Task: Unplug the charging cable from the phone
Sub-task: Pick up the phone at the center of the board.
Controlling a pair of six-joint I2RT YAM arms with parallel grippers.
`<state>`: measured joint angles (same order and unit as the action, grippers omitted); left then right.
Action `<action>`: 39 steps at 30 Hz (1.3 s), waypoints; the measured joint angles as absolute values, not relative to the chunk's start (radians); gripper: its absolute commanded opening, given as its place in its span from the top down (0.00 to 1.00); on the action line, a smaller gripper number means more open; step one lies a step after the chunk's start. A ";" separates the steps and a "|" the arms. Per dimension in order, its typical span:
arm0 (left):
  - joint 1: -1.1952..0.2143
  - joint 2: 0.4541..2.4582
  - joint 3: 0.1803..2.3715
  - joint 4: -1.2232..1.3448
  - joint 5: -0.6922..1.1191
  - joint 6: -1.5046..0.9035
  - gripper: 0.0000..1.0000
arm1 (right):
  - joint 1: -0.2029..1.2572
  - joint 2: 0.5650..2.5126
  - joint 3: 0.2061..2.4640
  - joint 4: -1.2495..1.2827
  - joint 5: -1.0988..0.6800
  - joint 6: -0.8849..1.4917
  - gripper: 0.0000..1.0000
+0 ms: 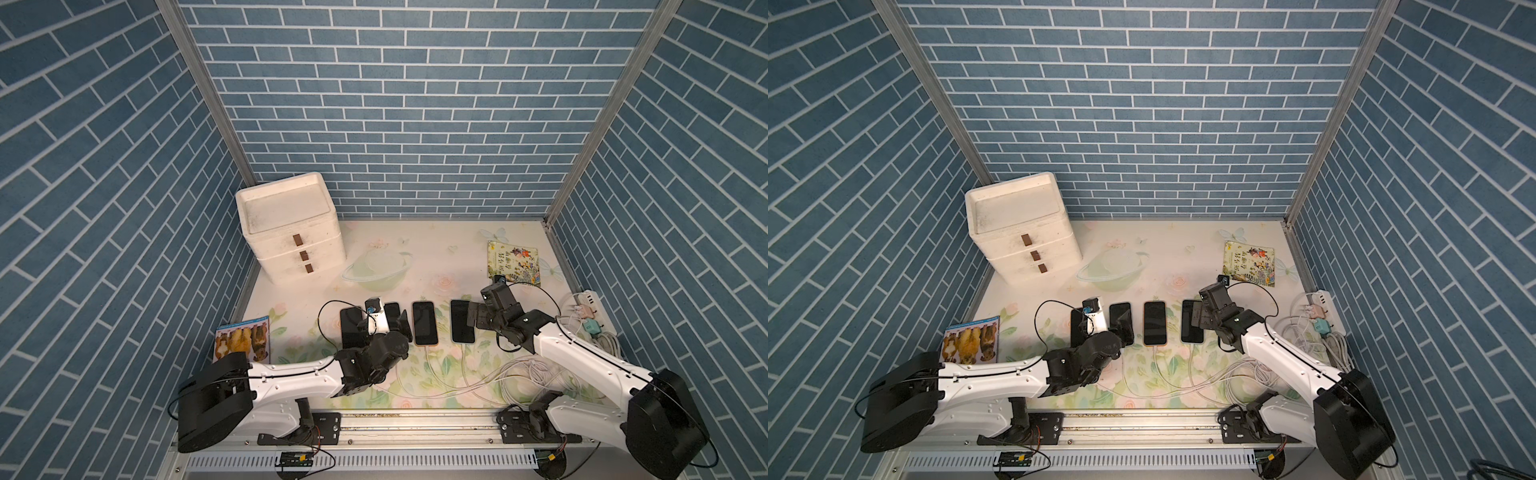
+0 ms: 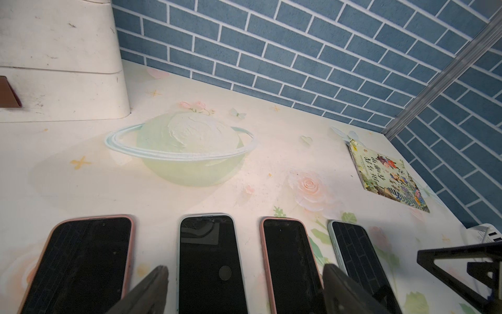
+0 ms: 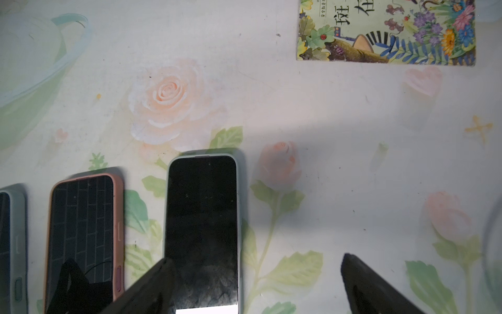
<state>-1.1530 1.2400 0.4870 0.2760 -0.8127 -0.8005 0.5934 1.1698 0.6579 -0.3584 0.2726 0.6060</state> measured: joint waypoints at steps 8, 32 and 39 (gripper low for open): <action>-1.157 1.192 0.440 0.289 -0.815 -0.816 0.06 | 0.593 1.182 0.641 -0.350 0.239 0.606 0.00; -1.164 1.155 0.352 0.352 -0.813 -0.868 0.03 | 0.648 1.413 0.697 -0.263 0.142 0.606 0.00; -1.168 1.156 0.332 0.368 -0.809 -0.882 0.01 | 0.668 1.503 0.776 -0.269 0.158 0.612 0.00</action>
<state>-1.1679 1.1561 0.3317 0.3683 -0.8093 -0.8818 0.6678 1.5028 0.7765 -0.2691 0.1577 0.6117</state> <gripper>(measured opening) 0.981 0.996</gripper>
